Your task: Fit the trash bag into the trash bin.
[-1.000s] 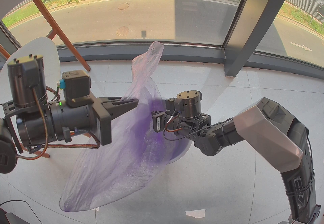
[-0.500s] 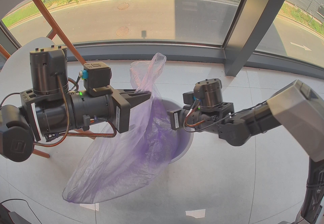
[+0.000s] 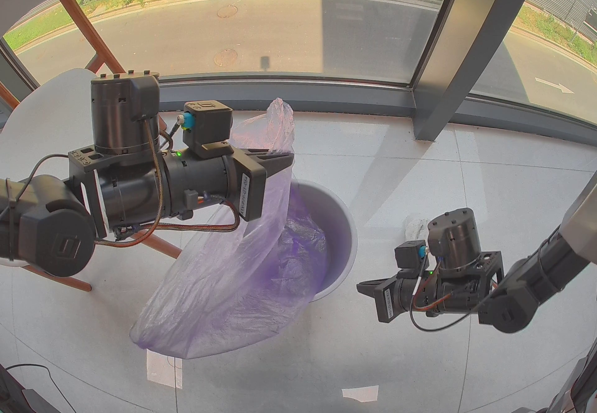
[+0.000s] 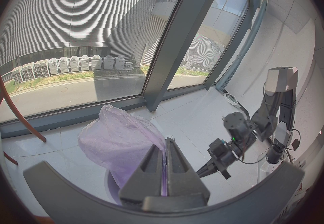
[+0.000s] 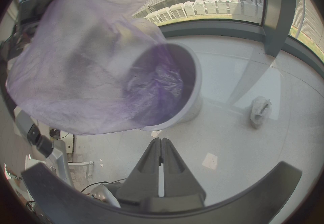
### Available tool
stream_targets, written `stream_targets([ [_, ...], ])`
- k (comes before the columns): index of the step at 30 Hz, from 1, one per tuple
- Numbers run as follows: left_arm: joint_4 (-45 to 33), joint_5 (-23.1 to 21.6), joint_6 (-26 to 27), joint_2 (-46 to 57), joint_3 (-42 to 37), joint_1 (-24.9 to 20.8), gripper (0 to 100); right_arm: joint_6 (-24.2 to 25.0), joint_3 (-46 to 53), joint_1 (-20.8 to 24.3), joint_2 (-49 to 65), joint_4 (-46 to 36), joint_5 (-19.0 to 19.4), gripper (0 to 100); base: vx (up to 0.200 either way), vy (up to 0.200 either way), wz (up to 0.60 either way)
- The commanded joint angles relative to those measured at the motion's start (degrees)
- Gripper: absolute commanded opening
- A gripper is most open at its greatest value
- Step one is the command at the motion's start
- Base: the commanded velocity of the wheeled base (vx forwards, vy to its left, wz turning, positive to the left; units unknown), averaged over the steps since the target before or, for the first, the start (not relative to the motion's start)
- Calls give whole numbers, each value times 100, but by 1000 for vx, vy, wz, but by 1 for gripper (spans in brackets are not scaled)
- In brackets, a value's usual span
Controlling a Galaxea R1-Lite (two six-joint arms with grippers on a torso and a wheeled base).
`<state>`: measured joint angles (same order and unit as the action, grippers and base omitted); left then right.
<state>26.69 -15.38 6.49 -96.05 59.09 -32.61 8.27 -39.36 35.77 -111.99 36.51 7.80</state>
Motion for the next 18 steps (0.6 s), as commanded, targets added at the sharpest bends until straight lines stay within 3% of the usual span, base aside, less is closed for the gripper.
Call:
stream_targets([
  [1,3,79,-33,-335,235,0,0,-18,1080,660,-472,1587,538,0,0,0,0],
  [4,12,79,-42,-353,252,0,0,-18,1168,1125,-1026,2396,732,0,0,0,0],
  [9,47,79,-42,-441,252,0,0,-18,930,1600,-1993,3661,696,0,0,0,0],
  [18,206,88,-271,-441,226,0,0,35,342,1899,-2353,3776,688,0,0,0,0],
])
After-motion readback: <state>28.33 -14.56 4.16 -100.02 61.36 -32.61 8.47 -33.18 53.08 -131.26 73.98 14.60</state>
